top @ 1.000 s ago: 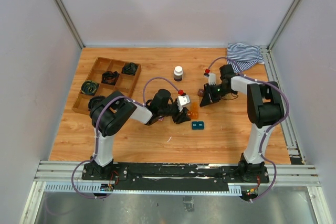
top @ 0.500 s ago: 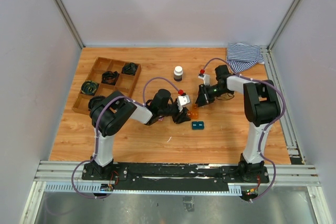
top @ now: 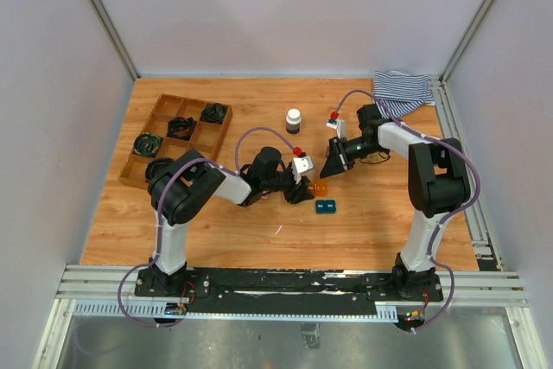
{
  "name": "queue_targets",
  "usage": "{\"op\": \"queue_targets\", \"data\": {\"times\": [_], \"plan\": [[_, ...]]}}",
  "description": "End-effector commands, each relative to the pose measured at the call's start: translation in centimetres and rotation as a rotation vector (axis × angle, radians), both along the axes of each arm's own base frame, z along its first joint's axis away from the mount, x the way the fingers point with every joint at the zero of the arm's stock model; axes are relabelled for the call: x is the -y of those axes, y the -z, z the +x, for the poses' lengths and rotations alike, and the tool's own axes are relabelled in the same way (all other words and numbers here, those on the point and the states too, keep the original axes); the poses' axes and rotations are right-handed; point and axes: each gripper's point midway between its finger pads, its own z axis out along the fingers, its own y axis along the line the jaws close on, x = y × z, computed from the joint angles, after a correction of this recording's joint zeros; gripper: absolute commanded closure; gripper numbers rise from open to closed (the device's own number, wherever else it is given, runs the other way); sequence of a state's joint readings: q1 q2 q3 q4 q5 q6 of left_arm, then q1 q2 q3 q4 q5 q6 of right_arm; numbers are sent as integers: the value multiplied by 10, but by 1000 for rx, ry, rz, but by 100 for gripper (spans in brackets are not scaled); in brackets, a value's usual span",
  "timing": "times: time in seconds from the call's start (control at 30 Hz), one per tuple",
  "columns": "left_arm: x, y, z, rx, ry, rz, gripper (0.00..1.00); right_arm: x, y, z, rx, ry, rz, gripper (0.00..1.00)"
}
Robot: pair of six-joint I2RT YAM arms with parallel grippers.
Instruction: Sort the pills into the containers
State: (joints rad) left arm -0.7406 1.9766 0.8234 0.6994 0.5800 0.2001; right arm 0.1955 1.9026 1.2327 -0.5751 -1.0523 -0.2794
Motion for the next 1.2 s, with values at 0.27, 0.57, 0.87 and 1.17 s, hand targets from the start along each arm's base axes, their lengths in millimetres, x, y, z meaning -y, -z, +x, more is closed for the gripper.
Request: {"op": "queue_targets", "data": {"times": [0.27,0.57,0.87,1.17], "plan": [[-4,16,-7,-59,-15,49,76,7,22,-38,-75,-93,-113,89],[0,16,-7,-91,-20,39,76,7,45,-36,-62,-110,-242,88],[-1,18,-8,-83,-17,47,77,1,19,-27,42,-109,-200,88],[-1,18,-9,-80,-11,46,77,-1,0,-24,109,-102,-175,89]]}}
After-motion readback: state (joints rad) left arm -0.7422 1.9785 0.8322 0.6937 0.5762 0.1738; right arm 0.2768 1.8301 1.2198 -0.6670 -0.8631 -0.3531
